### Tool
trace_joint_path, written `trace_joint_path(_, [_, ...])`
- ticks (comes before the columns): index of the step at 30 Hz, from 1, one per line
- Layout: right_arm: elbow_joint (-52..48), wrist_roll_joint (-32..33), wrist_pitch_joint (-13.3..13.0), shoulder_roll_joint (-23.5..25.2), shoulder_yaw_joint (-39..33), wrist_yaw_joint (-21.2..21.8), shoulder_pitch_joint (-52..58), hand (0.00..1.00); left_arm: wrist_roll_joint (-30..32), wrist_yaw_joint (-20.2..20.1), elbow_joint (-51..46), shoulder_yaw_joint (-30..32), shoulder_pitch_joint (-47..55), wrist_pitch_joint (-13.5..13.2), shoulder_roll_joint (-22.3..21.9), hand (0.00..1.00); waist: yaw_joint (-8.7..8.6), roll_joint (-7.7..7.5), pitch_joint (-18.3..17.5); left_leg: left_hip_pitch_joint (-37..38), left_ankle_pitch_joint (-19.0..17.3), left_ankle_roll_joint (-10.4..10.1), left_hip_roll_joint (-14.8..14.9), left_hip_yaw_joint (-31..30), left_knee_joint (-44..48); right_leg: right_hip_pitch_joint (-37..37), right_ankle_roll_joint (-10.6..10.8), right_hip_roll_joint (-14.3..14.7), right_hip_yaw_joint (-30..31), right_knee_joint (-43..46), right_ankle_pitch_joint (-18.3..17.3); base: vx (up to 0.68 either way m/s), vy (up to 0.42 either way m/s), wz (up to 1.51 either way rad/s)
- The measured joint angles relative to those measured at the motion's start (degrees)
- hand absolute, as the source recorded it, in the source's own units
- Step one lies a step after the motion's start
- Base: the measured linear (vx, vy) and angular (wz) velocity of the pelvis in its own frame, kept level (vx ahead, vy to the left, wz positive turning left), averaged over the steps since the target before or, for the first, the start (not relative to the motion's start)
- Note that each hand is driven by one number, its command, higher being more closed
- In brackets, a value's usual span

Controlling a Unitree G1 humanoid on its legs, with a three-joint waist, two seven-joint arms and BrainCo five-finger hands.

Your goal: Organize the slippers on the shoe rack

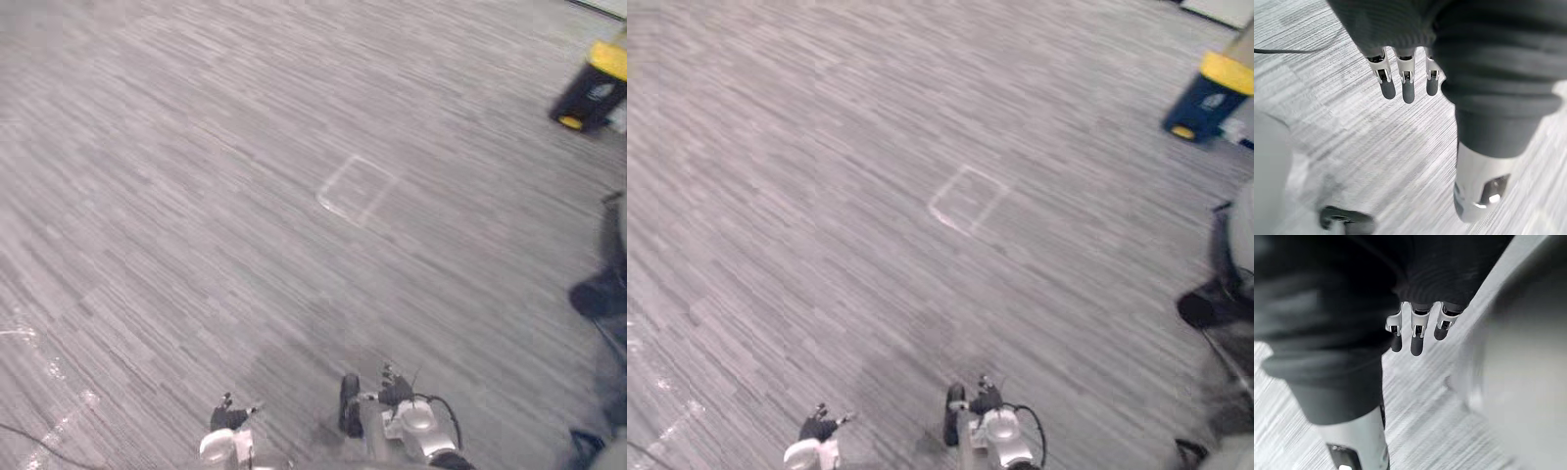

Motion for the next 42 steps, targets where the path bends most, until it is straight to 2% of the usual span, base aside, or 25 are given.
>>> trace_joint_path(1, [-0.7, 0.0, 0.1, 1.2, 0.3, 0.0, 0.7, 0.0, 0.0, -0.1, -1.6, -0.4, 0.3, 0.0, 0.0, 0.0, 0.27, 0.22, 0.1, -4.0, -2.9, 1.2, 4.8, 5.5, 9.0, 5.6, -1.0, 1.2, 0.2, -2.6, -1.3, 0.73, -0.14, -0.16])
trace_joint_path(3, [-0.8, 0.2, 0.1, 2.2, 0.3, -0.3, 1.2, 0.0, 0.0, -0.1, -4.0, -0.7, 0.3, -0.3, 0.5, 0.0, 1.05, -1.29, 0.4, -8.1, -5.6, 1.1, 6.4, 8.3, 10.7, 11.7, -0.6, 0.6, 0.2, -6.4, -2.9, 0.54, -0.092, 0.13])
trace_joint_path(6, [-0.6, 1.3, 0.0, 2.1, 0.1, -0.6, 0.5, 0.0, 0.2, -0.1, -5.7, -1.6, 0.3, -0.7, 0.7, 0.0, 1.61, -2.85, 0.0, -16.8, -9.1, 1.9, 5.8, 11.3, -0.2, 18.4, 0.8, -1.3, 0.0, -10.9, -4.5, 0.47, 0.011, 0.1])
trace_joint_path(9, [0.6, 1.8, 0.0, 1.9, -1.4, -1.0, -0.8, 0.0, 0.5, -0.1, -5.9, -2.1, -0.2, -0.7, 1.2, 0.0, 2.73, -3.13, 0.7, -20.6, -4.1, 2.1, 1.0, 9.9, -22.2, 22.9, 3.9, -5.0, 0.8, -12.0, -7.5, 0.48, 0.187, -0.1])
trace_joint_path(10, [1.4, 1.7, 0.0, 1.8, -1.7, -1.0, -1.0, 0.0, 0.5, -0.1, -6.0, -2.1, 0.0, -0.8, 1.3, 0.0, 3.34, -3.38, 0.9, -20.3, 0.4, 0.7, -0.9, 6.9, -30.0, 24.0, 5.1, -6.1, 1.6, -11.9, -8.8, 0.48, 0.269, -0.46])
trace_joint_path(11, [2.6, 1.6, 0.0, 1.8, -1.5, -1.0, -1.1, 0.0, -0.3, -0.1, -5.7, -2.1, 0.9, -0.8, 1.1, 0.0, 4.76, -3.22, 0.6, -18.7, 8.9, -1.8, -2.2, 5.2, -32.9, 24.9, 5.8, -6.7, 4.0, -12.2, -10.3, 0.47, 0.282, -0.49])
trace_joint_path(12, [4.4, 1.6, 0.2, 1.6, -0.8, -1.0, -2.2, 0.0, -0.3, 0.0, -5.6, -2.0, 0.7, -1.2, 1.6, 0.0, 4.87, -4.09, 0.8, -18.4, 7.3, 0.5, -3.9, 5.4, -31.0, 25.9, 5.2, -8.1, 6.0, -11.8, -10.9, 0.56, 0.328, -0.34])
trace_joint_path(15, [4.0, 1.0, 0.2, 2.8, -0.5, -0.5, -1.6, 0.0, -0.4, 0.0, -5.7, -1.9, 0.3, -1.4, 2.2, 0.0, 4.7, -5.81, 0.4, -17.7, 0.9, 3.9, -5.1, 7.5, -26.3, 21.4, 6.8, -10.5, 10.4, 1.6, -10.7, 0.45, 0.246, -0.15])
trace_joint_path(18, [2.9, -0.5, 0.1, 2.9, -0.6, -0.3, -0.3, 0.0, -0.2, 0.0, -4.2, -3.2, 0.5, -0.5, 3.3, 0.0, 3.99, -6.17, 0.6, -8.1, -3.5, 5.9, -5.2, 11.2, -26.3, 11.7, 10.9, -11.3, 14.5, 33.0, -6.0, 0.52, 0.232, -0.58])
trace_joint_path(19, [2.8, -0.5, 0.0, 3.0, -0.1, -0.3, 0.2, 0.0, -0.2, 0.0, -3.5, -3.6, 0.6, -0.5, 3.6, 0.0, 3.69, -5.99, 0.7, -5.5, -4.6, 6.2, -5.2, 11.8, -26.6, 9.5, 10.6, -11.8, 12.8, 39.0, -6.0, 0.44, 0.15, -0.48])
trace_joint_path(21, [2.8, -0.5, 0.0, 2.8, 0.6, 0.1, 1.1, 0.0, -0.2, 0.0, -3.0, -3.7, 0.6, -0.3, 3.7, 0.0, 2.71, -5.93, 0.7, 0.2, -6.1, 6.3, -4.7, 12.9, -29.6, 4.2, 6.9, -13.1, 6.6, 43.8, -8.2, 0.42, 0.077, -0.36])
trace_joint_path(22, [1.6, -0.5, 0.0, 3.2, 0.5, 0.4, 1.5, 0.0, -0.2, 0.0, -3.0, -3.6, 0.3, -0.3, 3.7, 0.0, 1.94, -5.93, 0.7, 3.0, -6.9, 6.1, -3.8, 13.3, -32.1, -0.4, 5.4, -12.8, 1.3, 41.2, -9.5, 0.47, 0.038, -0.25])
trace_joint_path(24, [1.2, -0.5, -0.2, 2.8, 0.5, 0.4, 1.0, 0.0, -0.2, 0.0, -2.2, -3.6, 0.4, -0.3, 3.7, 0.0, 1.07, -5.6, 1.0, 5.8, -7.2, 5.9, -2.7, 13.9, -34.0, -2.7, 5.6, -11.3, -2.7, 33.8, -10.3, 0.39, -0.009, -0.2])
trace_joint_path(25, [1.3, -0.6, -0.6, 2.8, 0.6, 0.3, 0.9, 0.0, -0.2, 0.0, -2.0, -3.7, 0.3, -0.2, 3.7, 0.0, 0.76, -5.62, 1.0, 8.9, -7.2, 5.8, -2.5, 14.5, -36.7, -3.6, 5.6, -9.7, -6.3, 21.7, -9.6, 0.43, -0.027, -0.12])
trace_joint_path(26, [1.4, -0.6, -0.6, 2.7, 0.7, 0.3, 0.8, 0.0, -0.1, 0.0, -1.9, -3.8, 0.3, -0.2, 3.7, 0.0, 0.69, -5.62, 1.0, 9.2, -7.3, 5.7, -2.5, 14.5, -37.4, -3.7, 5.6, -9.1, -7.0, 17.5, -8.8, 0.52, -0.049, 0.05])
trace_joint_path(28, [2.8, -0.6, -0.5, 2.5, 0.9, 0.3, -0.1, 0.0, -0.1, 0.0, -0.5, -3.9, -0.3, -0.3, 3.7, 0.0, 0.31, -5.86, 0.9, 12.8, -8.5, 3.6, -3.2, 13.6, -39.7, -3.5, 4.4, -7.1, -9.2, -0.8, -0.7, 0.48, -0.088, 0.26])
trace_joint_path(29, [3.2, -0.6, -0.4, 2.5, 1.0, 0.3, -0.1, 0.0, -0.1, 0.0, -0.5, -3.9, -0.1, -0.3, 3.9, 0.0, 0.29, -6.14, 0.8, 13.6, -8.8, 3.1, -3.6, 13.1, -40.0, -3.4, 3.9, -6.8, -9.2, -2.9, 0.7, 0.43, -0.103, 0.31])
trace_joint_path(30, [3.4, -0.6, -0.3, 2.4, 1.0, 0.4, -0.1, 0.0, 0.0, -0.1, -0.3, -4.1, 0.0, -0.3, 4.1, 0.0, 0.08, -6.78, 1.1, 15.2, -9.6, 2.1, -4.1, 11.6, -40.5, -2.5, 0.6, -6.7, -8.4, -4.0, 5.2, 0.6, -0.207, 0.34])
trace_joint_path(32, [3.3, -0.6, -0.3, 1.8, 0.3, 0.3, -0.4, 0.0, 0.5, -0.1, 0.9, -4.9, 0.5, -0.3, 3.4, 0.0, -0.16, -4.68, 0.9, 17.3, -9.8, 1.6, -2.1, 8.2, -38.9, -2.8, -1.5, -5.3, -9.3, 1.2, 3.4, 0.49, -0.186, 0.24])
trace_joint_path(34, [3.1, -0.6, -0.2, 2.0, 0.1, 0.3, 0.0, 0.0, 0.5, -0.2, -0.3, -3.0, 1.4, -0.3, 2.0, 0.0, -0.23, -3.08, 0.2, 11.9, -9.3, 1.1, 0.9, 6.6, -24.8, -0.7, -1.6, -2.5, -9.6, 1.5, 0.0, 0.46, -0.234, -0.15])
trace_joint_path(35, [3.0, -0.6, -0.1, 2.0, 0.2, 0.3, 0.1, 0.0, 0.4, -0.2, -0.8, -2.2, 1.5, -0.3, 1.5, 0.0, -0.28, -1.94, 0.1, 8.0, -6.9, -0.6, 3.1, 5.4, -14.2, 1.2, -2.0, -0.2, -8.9, 0.3, -1.0, 0.63, -0.255, -0.57])
trace_joint_path(36, [3.0, -0.5, 0.2, 2.3, 0.7, 0.3, 0.3, 0.0, 0.5, -0.2, -1.4, -1.0, 1.8, -0.3, 0.4, 0.0, -0.03, -0.61, 0.2, 3.6, 0.0, -1.1, 5.2, 4.3, -3.0, 4.3, -2.8, 2.8, -7.1, -1.7, -1.7, 0.42, -0.092, -0.82])
trace_joint_path(37, [2.9, -0.5, 0.3, 2.3, 1.1, 0.3, 0.2, 0.0, 0.5, -0.2, -1.8, -0.2, 2.0, -0.3, 0.1, 0.0, 0.27, -0.23, 0.3, 1.2, 1.1, -1.7, 6.7, 4.6, 3.9, 6.2, -4.5, 4.5, -5.2, -2.8, -2.3, 0.54, -0.052, -1.16])
trace_joint_path(39, [3.2, -0.5, 0.6, 3.2, 1.1, 0.1, 0.2, 0.0, 0.4, -0.3, -3.5, 0.9, 2.1, -0.3, 0.3, 0.0, 1.36, -1.29, 1.1, -5.6, -2.0, -0.4, 7.4, 6.4, 15.6, 12.0, -6.0, 6.9, 0.3, -4.2, -4.7, 0.52, -0.03, -1.25])
trace_joint_path(42, [5.1, -0.5, 0.8, 3.3, 1.3, -0.1, -0.7, 0.0, -0.1, -0.3, -5.2, 0.9, 2.5, -0.6, 1.2, 0.0, 1.99, -3.01, 0.9, -12.7, -7.0, 0.7, 3.6, 6.6, 8.1, 18.5, -4.7, 6.7, 8.1, -7.2, -4.6, 0.56, -0.012, -1.39])
